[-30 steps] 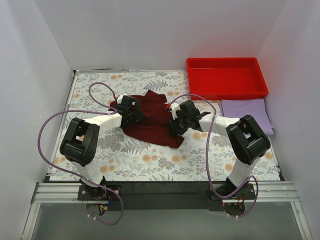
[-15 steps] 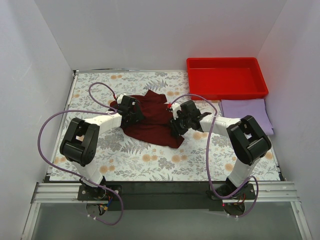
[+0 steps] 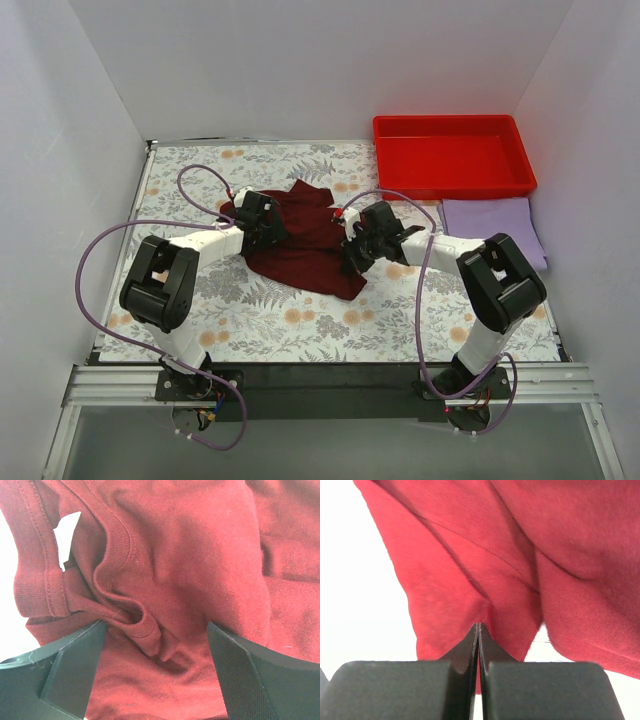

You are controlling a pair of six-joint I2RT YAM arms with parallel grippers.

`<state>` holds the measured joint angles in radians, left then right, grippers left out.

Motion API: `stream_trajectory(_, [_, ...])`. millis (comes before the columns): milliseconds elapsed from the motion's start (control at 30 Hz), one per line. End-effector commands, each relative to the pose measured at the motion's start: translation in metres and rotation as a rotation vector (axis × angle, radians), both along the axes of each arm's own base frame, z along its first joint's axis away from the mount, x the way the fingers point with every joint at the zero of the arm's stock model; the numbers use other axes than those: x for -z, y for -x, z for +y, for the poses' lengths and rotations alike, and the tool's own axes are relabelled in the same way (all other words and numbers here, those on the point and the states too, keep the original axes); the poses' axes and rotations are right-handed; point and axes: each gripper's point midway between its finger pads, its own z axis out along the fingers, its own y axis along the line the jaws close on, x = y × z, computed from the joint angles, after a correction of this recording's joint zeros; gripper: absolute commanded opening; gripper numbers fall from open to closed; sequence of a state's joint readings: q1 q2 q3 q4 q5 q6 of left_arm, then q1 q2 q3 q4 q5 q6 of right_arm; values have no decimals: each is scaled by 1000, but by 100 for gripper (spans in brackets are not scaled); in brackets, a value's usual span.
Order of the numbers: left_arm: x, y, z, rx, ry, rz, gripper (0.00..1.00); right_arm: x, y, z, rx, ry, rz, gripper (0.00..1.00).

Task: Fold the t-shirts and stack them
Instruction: Flatten the tshirt out

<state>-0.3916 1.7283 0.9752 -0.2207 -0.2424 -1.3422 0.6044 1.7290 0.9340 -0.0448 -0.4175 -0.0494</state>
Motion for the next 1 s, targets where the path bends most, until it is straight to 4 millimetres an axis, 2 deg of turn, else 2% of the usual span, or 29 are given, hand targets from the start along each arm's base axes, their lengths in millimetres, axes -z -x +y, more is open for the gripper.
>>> stream_trajectory(0, [19, 17, 8, -3, -34, 83, 82, -34, 9, 16, -53, -102, -34, 1])
stream_trajectory(133, [19, 12, 7, 3, -44, 79, 82, -53, 33, 33, -119, -163, -17, 1])
stream_trajectory(233, [19, 3, 7, 5, -62, 77, 82, -65, 68, 56, -189, -194, 16, 1])
stream_trajectory(267, [19, 1, 8, 3, -63, 79, 82, -70, 89, 70, -244, -207, 23, 1])
stream_trajectory(333, [19, -2, 5, 6, -55, 79, 82, -79, 115, 86, -321, -237, 60, 1])
stream_trajectory(367, [19, -2, 5, 7, -53, 83, 82, -82, 137, 95, -384, -248, 81, 1])
stream_trajectory(433, [18, -1, 5, 6, -51, 83, 82, -79, 153, 100, -410, -235, 92, 1])
stream_trajectory(467, [18, 0, 6, 7, -51, 85, 82, -75, 149, 98, -380, -217, 76, 1])
stream_trajectory(533, [20, 5, 8, 5, -53, 90, 82, -61, 121, 84, -239, -128, -17, 5])
stream_trajectory(567, [18, 5, 9, 4, -52, 87, 82, -57, 101, 74, -167, -92, -58, 15])
stream_trajectory(767, [19, 14, 11, 3, -52, 92, 82, -41, 39, 25, -7, -21, -102, 40])
stream_trajectory(967, [19, 14, 10, 7, -48, 92, 82, -20, 0, -1, 80, 29, -75, 44])
